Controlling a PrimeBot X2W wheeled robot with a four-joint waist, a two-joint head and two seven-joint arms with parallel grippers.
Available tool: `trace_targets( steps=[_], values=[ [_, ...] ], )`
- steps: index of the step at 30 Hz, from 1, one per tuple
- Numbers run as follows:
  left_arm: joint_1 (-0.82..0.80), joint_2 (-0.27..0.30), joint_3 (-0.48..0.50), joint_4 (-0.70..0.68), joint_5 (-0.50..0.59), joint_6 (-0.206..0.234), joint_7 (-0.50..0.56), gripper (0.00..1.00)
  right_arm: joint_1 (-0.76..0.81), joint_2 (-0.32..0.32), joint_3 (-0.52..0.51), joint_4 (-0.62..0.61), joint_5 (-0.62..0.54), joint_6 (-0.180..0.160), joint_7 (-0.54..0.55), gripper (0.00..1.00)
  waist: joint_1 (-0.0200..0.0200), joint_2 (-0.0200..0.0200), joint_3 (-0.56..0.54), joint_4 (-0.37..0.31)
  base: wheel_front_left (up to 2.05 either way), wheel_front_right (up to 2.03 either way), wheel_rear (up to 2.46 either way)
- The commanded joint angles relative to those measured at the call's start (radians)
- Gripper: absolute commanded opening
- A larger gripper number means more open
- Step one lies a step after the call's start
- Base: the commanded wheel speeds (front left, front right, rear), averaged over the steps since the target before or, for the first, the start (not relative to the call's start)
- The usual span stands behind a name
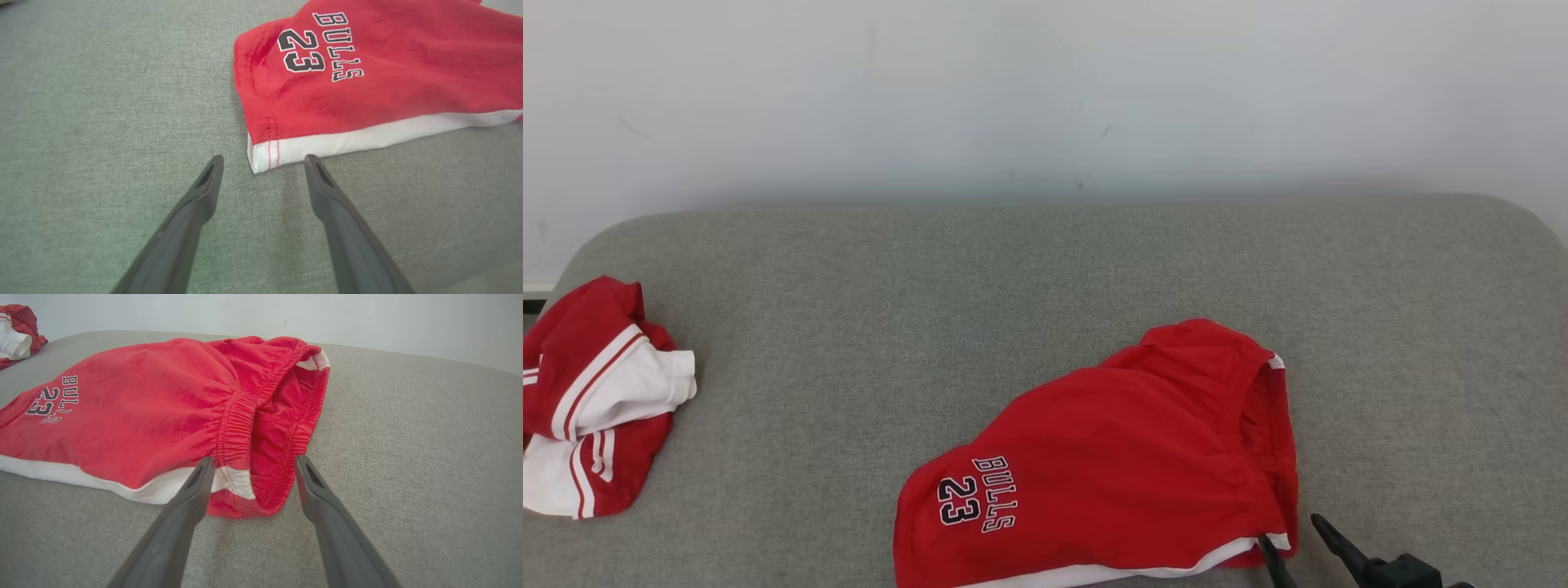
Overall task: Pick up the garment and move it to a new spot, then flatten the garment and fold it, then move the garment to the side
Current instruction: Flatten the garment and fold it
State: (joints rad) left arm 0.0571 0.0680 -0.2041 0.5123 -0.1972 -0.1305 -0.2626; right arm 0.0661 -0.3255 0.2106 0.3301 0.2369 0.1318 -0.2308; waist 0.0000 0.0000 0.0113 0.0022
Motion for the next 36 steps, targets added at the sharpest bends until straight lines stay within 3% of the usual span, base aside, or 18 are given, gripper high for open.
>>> trace_targets(
  steps=[1,11,12,13,14,15,22,31,36],
  values=[
    [-0.020,0.008,-0.005,0.011,-0.021,0.001,-0.003,1.00,-0.015,-0.008,0.014,0.009,0.007,-0.002,0.003,1.00,0.0000,0.0000,0.005,0.001,0.00,0.00,0.00],
    [-0.111,0.017,-0.085,0.103,-0.079,0.001,-0.003,1.00,-0.099,-0.049,0.144,0.096,0.055,-0.002,0.015,1.00,0.0000,0.0000,0.023,0.000,0.00,0.00,0.00],
    [-0.120,0.018,-0.091,0.109,-0.083,0.001,-0.003,1.00,-0.107,-0.049,0.155,0.107,0.066,-0.002,0.019,0.67,0.0000,0.0000,0.024,-0.001,0.00,0.00,0.00],
    [-0.124,0.019,-0.103,0.125,-0.087,0.001,-0.003,0.82,-0.115,-0.051,0.165,0.115,0.071,-0.002,0.017,0.35,0.0000,0.0000,0.025,-0.001,0.00,0.00,0.00],
    [-0.132,0.022,-0.115,0.138,-0.091,0.001,-0.003,0.22,-0.124,-0.055,0.173,0.125,0.074,-0.002,0.014,0.00,0.0000,0.0000,0.025,-0.001,0.00,0.00,0.00],
    [-0.141,0.024,-0.120,0.146,-0.095,0.001,-0.003,0.00,-0.131,-0.056,0.182,0.133,0.082,-0.002,0.011,0.00,0.0000,0.0000,0.026,0.000,0.00,0.00,0.00],
    [-0.144,0.036,-0.115,0.129,-0.120,0.001,-0.003,0.00,-0.152,-0.068,0.223,0.136,0.116,-0.002,-0.012,0.00,0.0000,0.0000,0.025,-0.002,0.00,0.00,0.00],
    [-0.157,0.085,-0.052,-0.048,-0.088,0.001,-0.003,0.00,-0.183,-0.087,0.240,0.018,0.164,-0.002,-0.029,0.00,0.0000,0.0000,0.023,-0.017,0.00,0.00,0.00],
    [-0.307,0.171,-0.088,-0.111,-0.061,0.001,0.002,0.00,-0.308,-0.124,0.273,-0.077,0.218,-0.002,0.000,0.00,0.0000,0.0000,0.048,-0.040,0.00,0.00,0.00]
  ],
)
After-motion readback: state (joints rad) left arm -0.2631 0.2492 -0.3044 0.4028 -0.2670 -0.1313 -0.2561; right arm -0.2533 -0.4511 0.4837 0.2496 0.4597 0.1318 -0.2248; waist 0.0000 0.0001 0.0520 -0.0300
